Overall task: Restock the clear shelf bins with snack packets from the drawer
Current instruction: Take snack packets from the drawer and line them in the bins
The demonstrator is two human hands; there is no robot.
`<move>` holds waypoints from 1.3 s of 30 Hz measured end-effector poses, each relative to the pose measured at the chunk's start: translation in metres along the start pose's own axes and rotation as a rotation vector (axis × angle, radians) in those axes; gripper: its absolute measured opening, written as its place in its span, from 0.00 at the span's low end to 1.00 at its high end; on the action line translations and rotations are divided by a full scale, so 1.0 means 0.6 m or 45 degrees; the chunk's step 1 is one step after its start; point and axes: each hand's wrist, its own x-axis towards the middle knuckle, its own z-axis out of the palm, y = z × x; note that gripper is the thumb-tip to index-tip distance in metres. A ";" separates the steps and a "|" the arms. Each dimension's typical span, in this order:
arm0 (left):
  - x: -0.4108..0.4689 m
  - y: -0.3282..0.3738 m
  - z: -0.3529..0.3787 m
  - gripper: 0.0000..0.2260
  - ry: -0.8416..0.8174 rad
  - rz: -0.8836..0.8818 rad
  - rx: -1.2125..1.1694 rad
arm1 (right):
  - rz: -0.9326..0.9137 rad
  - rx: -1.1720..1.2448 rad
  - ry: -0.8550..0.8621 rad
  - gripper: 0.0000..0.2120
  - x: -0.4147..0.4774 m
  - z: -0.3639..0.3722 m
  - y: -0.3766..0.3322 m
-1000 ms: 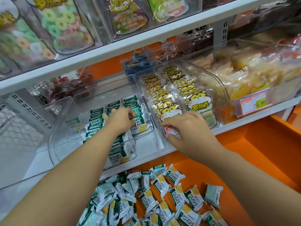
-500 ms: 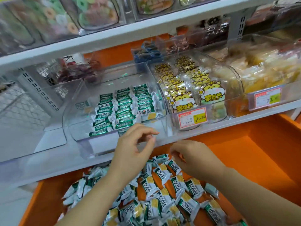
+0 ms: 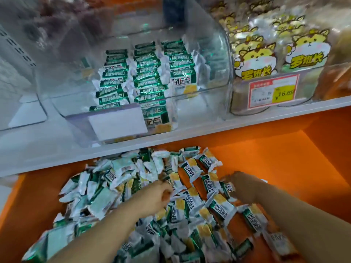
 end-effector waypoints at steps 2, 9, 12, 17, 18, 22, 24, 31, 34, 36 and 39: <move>0.019 -0.005 0.032 0.18 -0.026 -0.014 0.080 | 0.025 0.008 -0.005 0.26 0.020 0.004 0.007; 0.054 -0.013 0.094 0.27 -0.067 -0.012 0.292 | 0.086 -0.061 -0.111 0.37 0.056 0.035 0.018; 0.053 -0.012 0.102 0.27 -0.020 -0.023 0.330 | 0.112 -0.141 -0.097 0.35 0.064 0.040 0.012; 0.057 -0.010 0.106 0.27 0.032 -0.048 0.317 | 0.160 -0.277 -0.074 0.30 0.064 0.033 0.012; 0.058 -0.010 0.105 0.27 0.027 -0.045 0.318 | 0.184 -0.232 -0.059 0.26 0.064 0.029 0.016; 0.059 -0.011 0.104 0.27 0.015 -0.043 0.322 | 0.302 0.267 0.124 0.05 0.061 0.002 0.025; 0.060 -0.012 0.104 0.26 0.008 -0.049 0.322 | 0.326 0.396 0.222 0.10 0.062 -0.008 0.022; 0.062 -0.014 0.103 0.26 -0.022 -0.038 0.335 | 0.090 0.876 0.093 0.07 0.094 -0.042 -0.015; 0.062 -0.015 0.105 0.27 -0.025 -0.036 0.319 | 0.044 0.870 0.025 0.08 0.109 -0.037 -0.024; 0.063 -0.017 0.106 0.26 -0.015 -0.034 0.299 | 0.042 0.878 0.128 0.03 0.111 -0.036 -0.031; 0.065 -0.020 0.106 0.26 0.007 -0.040 0.266 | -0.009 0.858 0.339 0.03 0.110 -0.044 -0.042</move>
